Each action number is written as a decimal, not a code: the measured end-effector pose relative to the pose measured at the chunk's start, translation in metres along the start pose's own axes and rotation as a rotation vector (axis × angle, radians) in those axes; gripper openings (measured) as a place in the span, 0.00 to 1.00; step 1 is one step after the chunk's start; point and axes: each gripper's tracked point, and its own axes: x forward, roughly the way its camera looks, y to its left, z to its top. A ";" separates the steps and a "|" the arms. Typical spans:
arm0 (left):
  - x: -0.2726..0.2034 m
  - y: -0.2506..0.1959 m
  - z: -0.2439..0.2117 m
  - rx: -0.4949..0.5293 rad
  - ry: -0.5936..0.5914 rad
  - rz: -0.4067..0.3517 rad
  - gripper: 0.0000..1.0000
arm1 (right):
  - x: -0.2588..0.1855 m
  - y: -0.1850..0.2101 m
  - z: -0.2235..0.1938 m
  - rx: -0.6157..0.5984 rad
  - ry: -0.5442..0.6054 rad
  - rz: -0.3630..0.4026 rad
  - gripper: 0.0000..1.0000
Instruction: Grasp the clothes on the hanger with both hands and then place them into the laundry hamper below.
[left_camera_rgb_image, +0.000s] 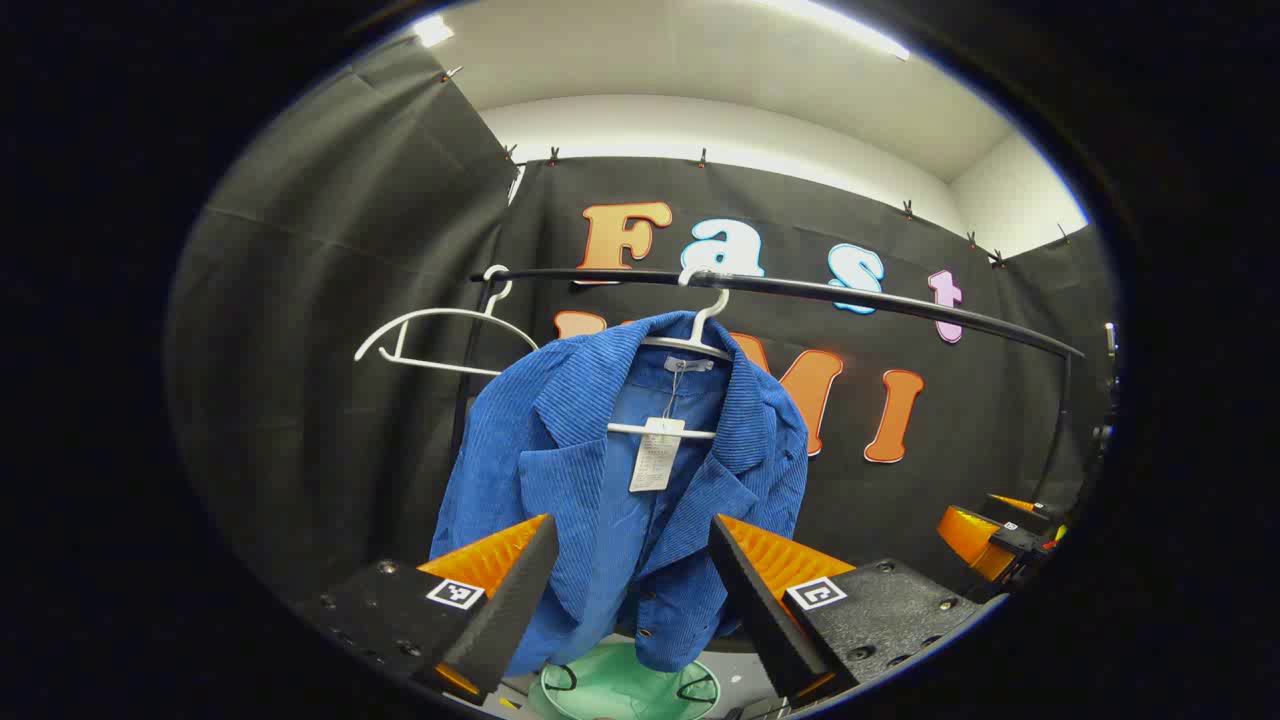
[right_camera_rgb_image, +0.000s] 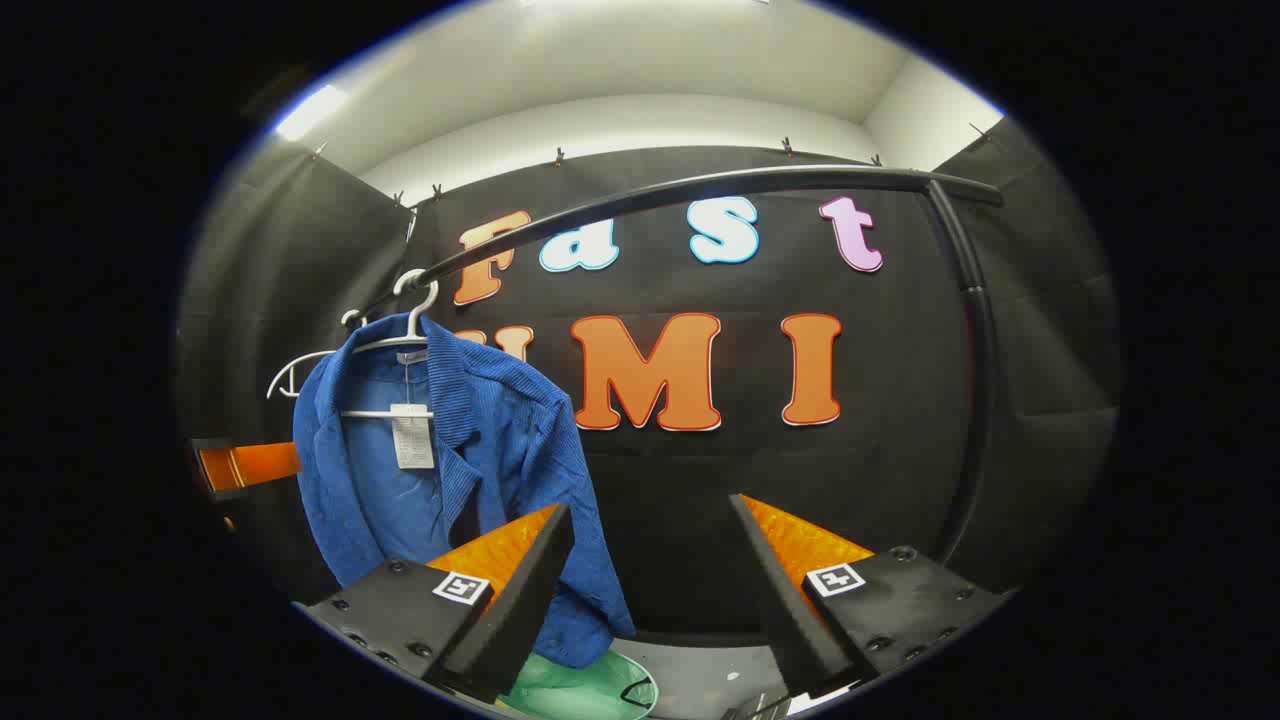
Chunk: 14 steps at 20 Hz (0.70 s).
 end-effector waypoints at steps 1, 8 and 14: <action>0.003 0.001 0.000 -0.001 0.001 -0.004 0.92 | 0.001 0.000 0.002 0.001 -0.004 -0.010 0.94; 0.019 0.018 0.005 0.008 0.016 -0.060 0.92 | 0.001 0.018 0.004 0.006 -0.020 -0.085 1.00; 0.031 0.030 0.001 -0.014 0.029 -0.133 0.95 | 0.003 0.038 -0.003 0.013 -0.024 -0.140 1.00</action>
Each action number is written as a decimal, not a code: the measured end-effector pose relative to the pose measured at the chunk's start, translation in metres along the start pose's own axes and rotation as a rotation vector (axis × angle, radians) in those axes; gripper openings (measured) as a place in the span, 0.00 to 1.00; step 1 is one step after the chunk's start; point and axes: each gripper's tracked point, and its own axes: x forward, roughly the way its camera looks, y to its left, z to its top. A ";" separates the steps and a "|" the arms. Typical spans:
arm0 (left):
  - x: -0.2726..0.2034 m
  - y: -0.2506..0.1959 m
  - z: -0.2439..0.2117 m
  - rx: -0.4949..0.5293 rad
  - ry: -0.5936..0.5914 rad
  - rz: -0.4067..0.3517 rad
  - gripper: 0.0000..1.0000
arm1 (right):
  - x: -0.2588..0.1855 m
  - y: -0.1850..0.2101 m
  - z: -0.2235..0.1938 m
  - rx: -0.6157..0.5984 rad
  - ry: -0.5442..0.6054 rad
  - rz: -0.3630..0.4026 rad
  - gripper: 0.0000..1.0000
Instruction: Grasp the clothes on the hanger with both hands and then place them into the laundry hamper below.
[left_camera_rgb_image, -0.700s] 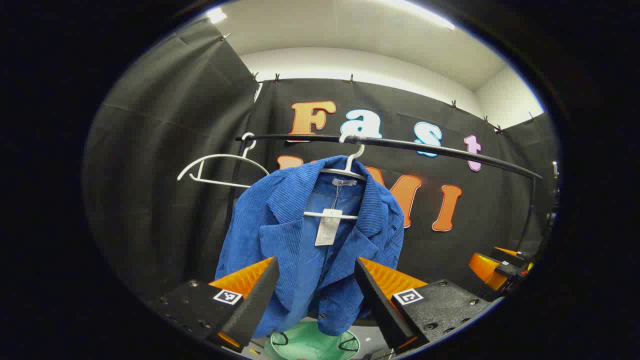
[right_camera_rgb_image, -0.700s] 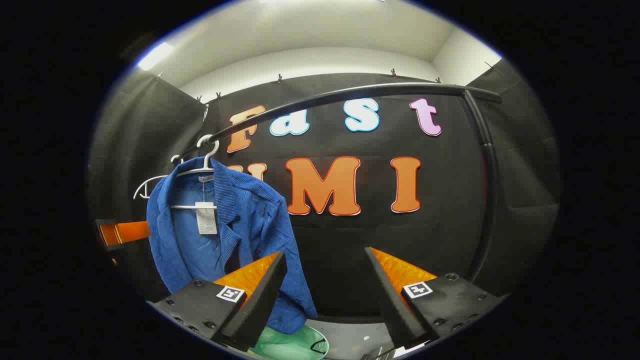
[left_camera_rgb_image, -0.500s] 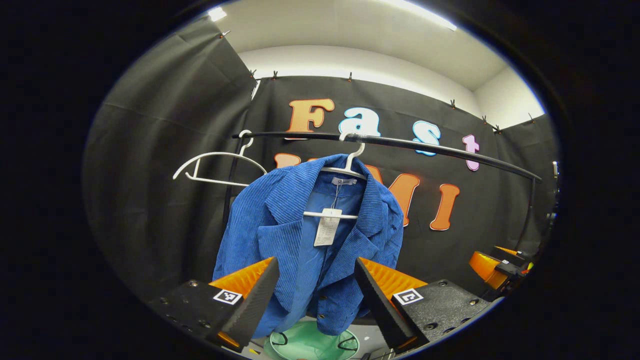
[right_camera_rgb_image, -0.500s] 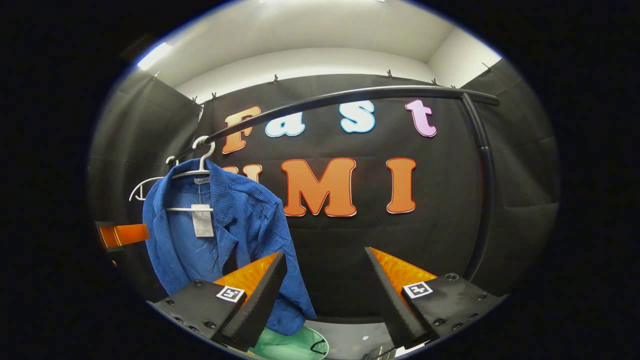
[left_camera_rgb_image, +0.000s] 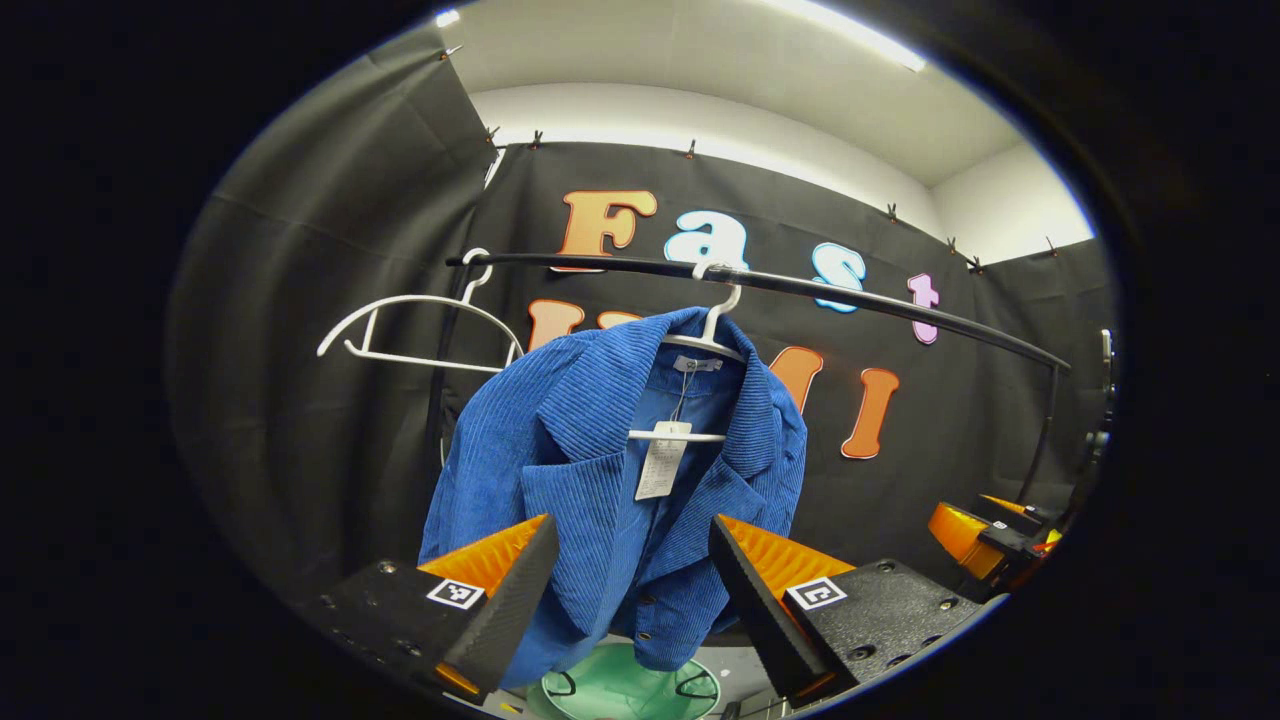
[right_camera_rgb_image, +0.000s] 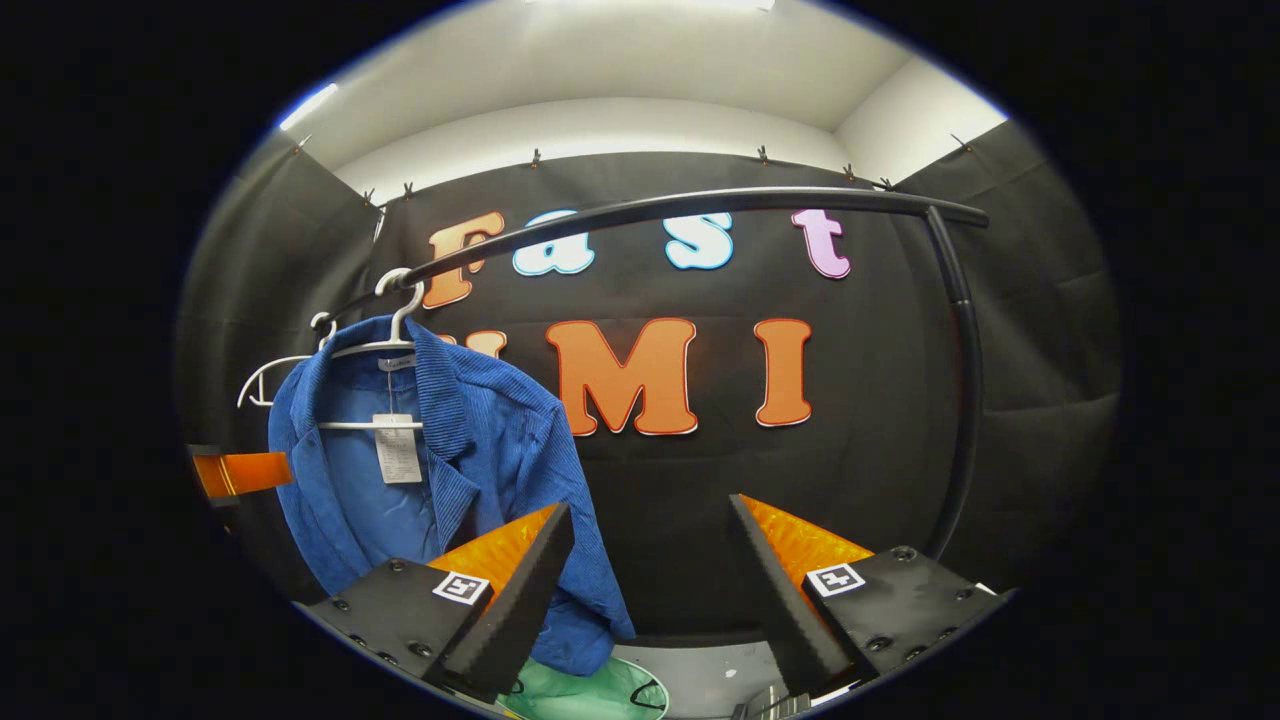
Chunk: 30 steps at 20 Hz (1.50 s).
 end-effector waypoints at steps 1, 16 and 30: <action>0.002 0.002 -0.002 0.002 0.002 -0.009 0.95 | -0.001 0.004 -0.001 0.006 -0.005 -0.005 1.00; 0.019 0.023 -0.009 0.011 0.016 -0.025 0.96 | 0.021 0.086 -0.017 0.027 0.029 0.155 0.94; 0.056 0.041 -0.049 0.016 0.090 0.024 0.92 | 0.054 0.135 -0.041 0.046 0.086 0.269 1.00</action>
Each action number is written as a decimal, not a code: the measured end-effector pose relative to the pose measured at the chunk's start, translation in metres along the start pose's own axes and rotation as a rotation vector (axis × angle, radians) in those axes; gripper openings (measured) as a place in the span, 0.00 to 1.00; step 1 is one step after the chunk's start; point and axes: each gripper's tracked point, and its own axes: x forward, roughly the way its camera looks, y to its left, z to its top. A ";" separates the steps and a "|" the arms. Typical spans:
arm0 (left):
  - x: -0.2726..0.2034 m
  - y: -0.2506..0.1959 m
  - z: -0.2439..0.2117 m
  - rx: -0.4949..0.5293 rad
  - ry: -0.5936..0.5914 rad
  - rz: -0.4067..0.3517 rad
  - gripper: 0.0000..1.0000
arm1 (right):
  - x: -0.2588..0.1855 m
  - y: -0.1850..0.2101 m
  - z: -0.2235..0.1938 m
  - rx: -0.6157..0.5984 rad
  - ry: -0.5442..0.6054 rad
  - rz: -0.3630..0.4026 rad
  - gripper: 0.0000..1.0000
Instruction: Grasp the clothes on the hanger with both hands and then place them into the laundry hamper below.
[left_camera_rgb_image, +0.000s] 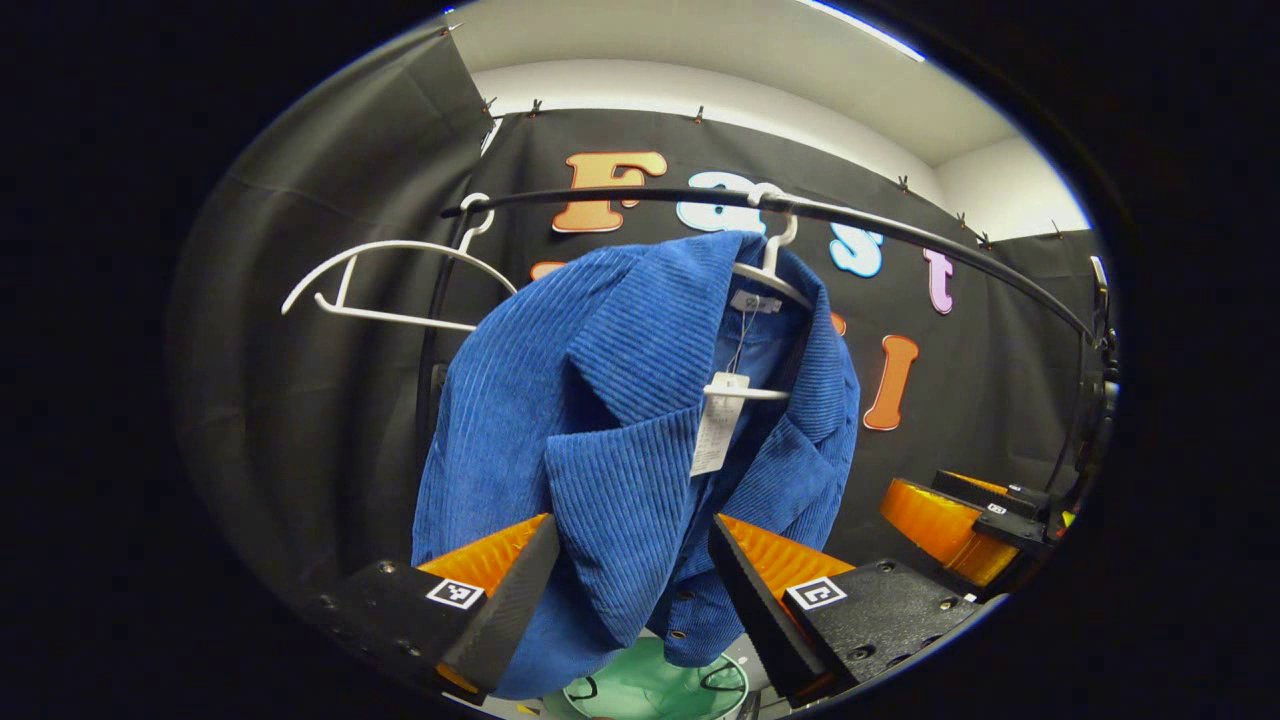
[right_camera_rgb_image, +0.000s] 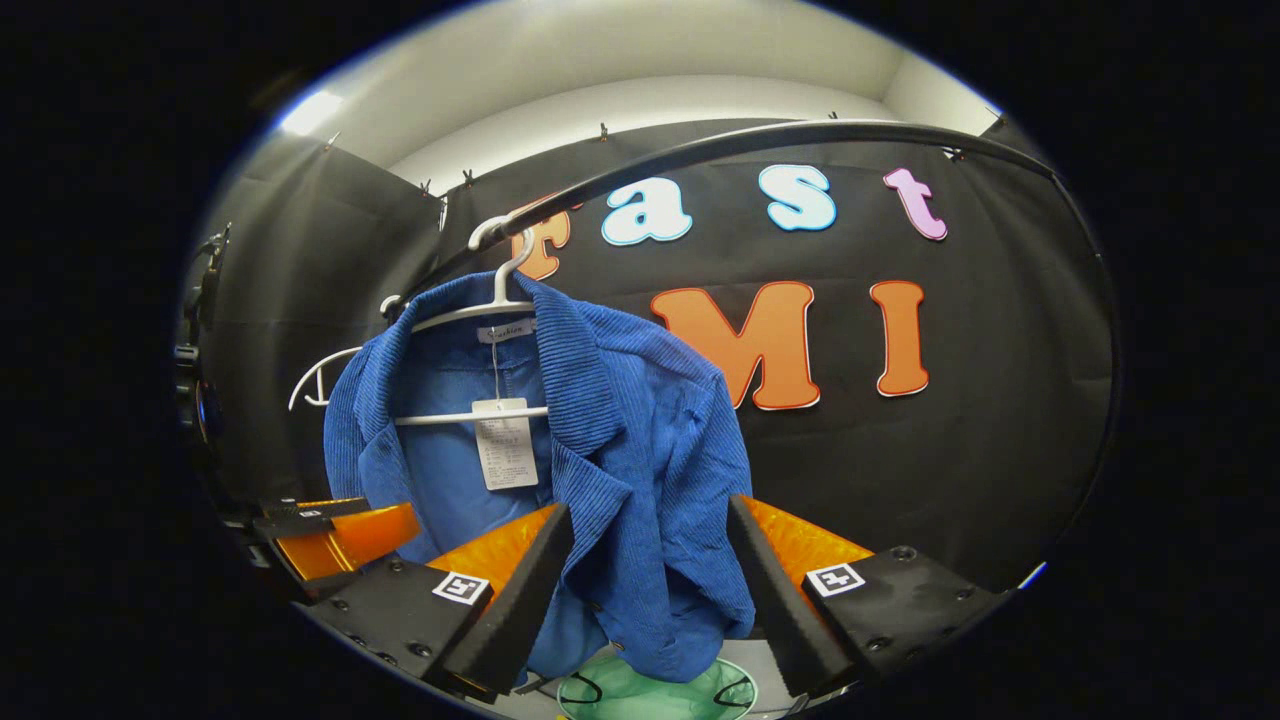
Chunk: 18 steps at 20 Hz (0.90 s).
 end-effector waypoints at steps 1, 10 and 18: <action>0.003 0.004 -0.003 0.002 0.005 0.011 0.92 | 0.002 0.001 -0.002 -0.001 0.004 0.004 1.00; 0.010 0.006 0.004 0.012 -0.008 -0.010 0.91 | 0.027 0.005 -0.012 0.015 0.021 0.033 1.00; 0.015 0.007 0.009 0.027 -0.011 -0.010 0.83 | 0.066 0.010 -0.022 0.017 0.046 0.067 1.00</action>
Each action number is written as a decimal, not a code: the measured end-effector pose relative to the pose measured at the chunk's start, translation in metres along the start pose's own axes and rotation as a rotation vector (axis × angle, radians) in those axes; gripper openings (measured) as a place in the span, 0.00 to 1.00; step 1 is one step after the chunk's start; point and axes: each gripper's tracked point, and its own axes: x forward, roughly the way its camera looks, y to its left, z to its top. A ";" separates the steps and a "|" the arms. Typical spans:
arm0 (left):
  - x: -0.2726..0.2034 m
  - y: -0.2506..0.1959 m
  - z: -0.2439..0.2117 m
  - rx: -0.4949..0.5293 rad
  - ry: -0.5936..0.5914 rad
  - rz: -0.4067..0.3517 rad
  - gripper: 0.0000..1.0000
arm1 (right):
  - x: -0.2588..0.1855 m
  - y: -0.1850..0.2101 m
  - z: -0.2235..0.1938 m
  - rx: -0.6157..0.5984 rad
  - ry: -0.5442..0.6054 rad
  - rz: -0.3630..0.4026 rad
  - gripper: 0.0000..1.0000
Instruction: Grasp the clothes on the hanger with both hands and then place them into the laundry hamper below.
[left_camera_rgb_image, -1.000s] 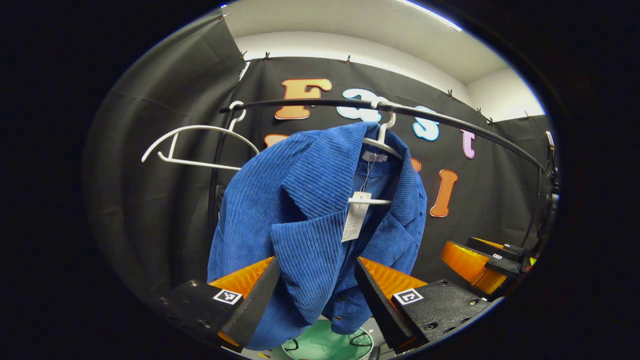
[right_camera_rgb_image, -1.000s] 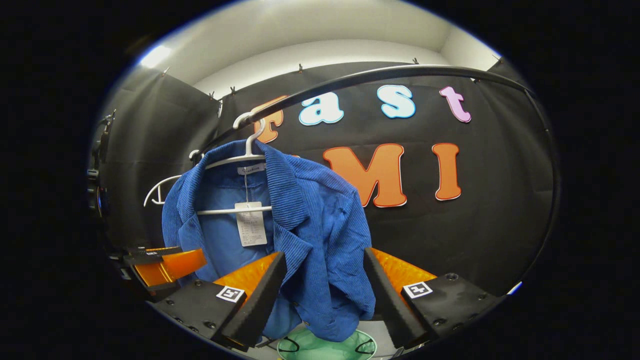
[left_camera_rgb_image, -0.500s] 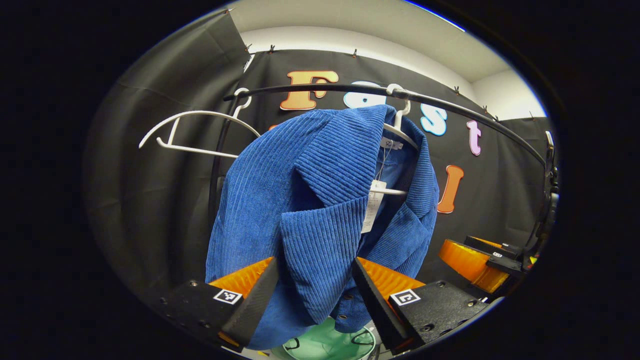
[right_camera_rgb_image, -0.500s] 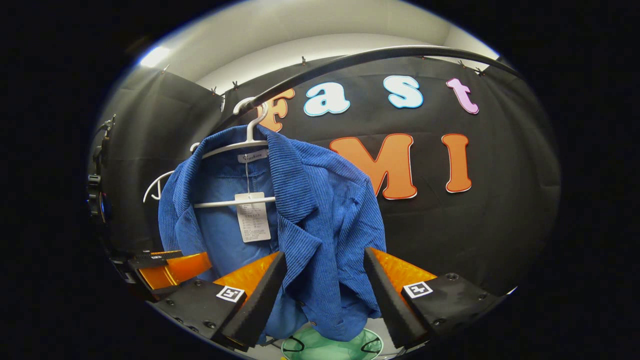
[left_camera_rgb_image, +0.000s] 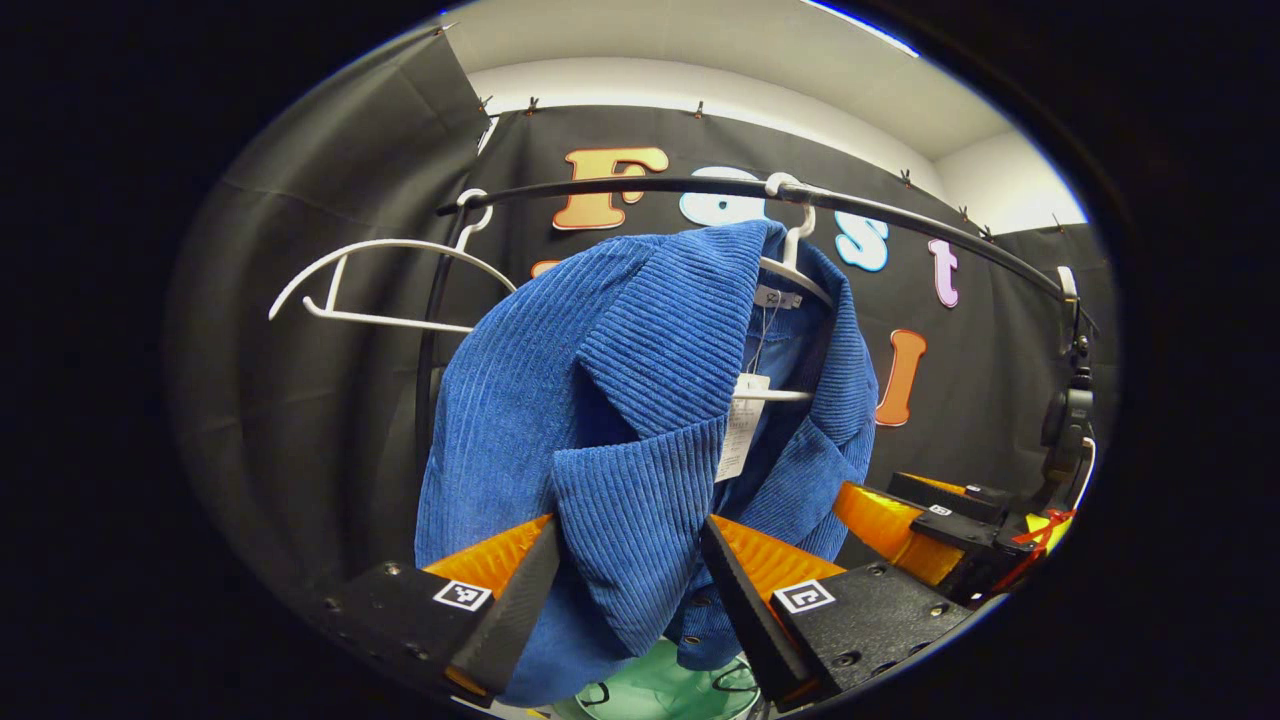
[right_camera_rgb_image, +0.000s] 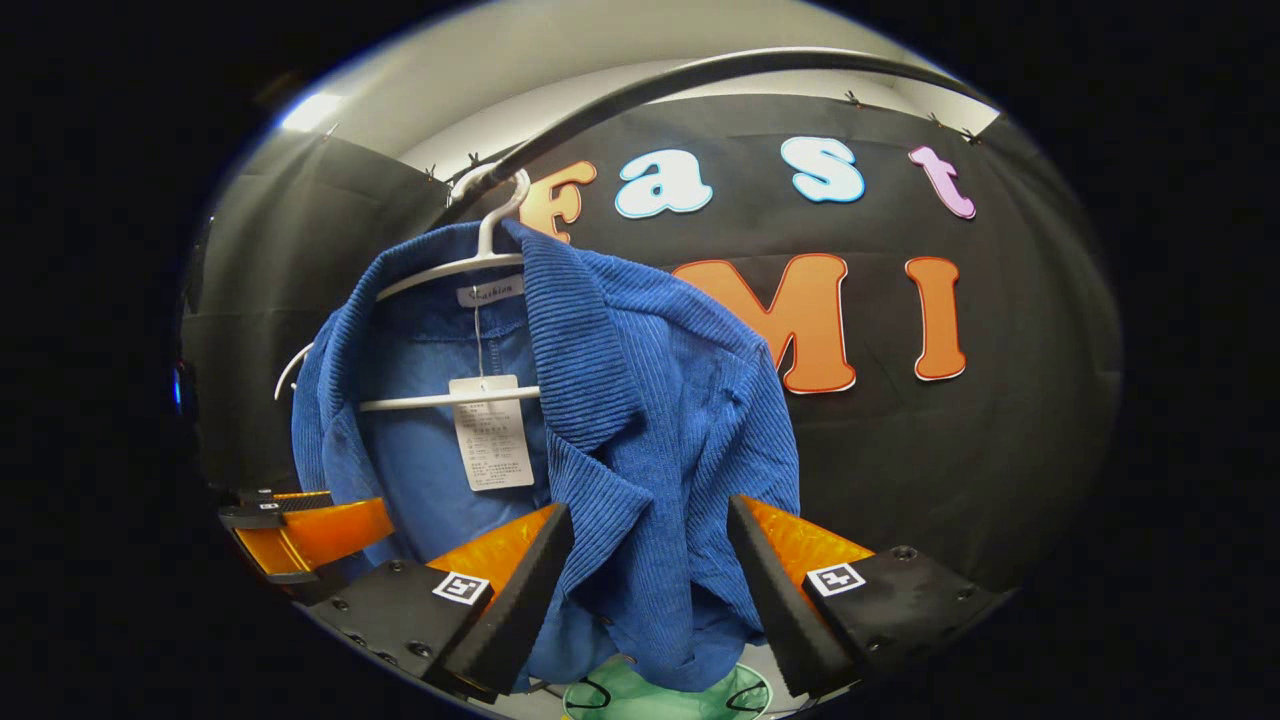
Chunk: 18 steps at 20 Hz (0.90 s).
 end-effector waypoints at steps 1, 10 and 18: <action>0.000 0.001 0.000 0.003 0.001 0.001 0.87 | 0.004 0.000 -0.002 0.006 0.006 0.007 1.00; -0.002 0.002 0.000 0.022 0.005 0.002 0.80 | 0.031 0.016 -0.014 0.059 0.037 0.098 0.62; -0.002 0.001 0.001 0.020 0.006 -0.013 0.77 | 0.035 0.013 -0.014 0.103 0.049 0.123 0.27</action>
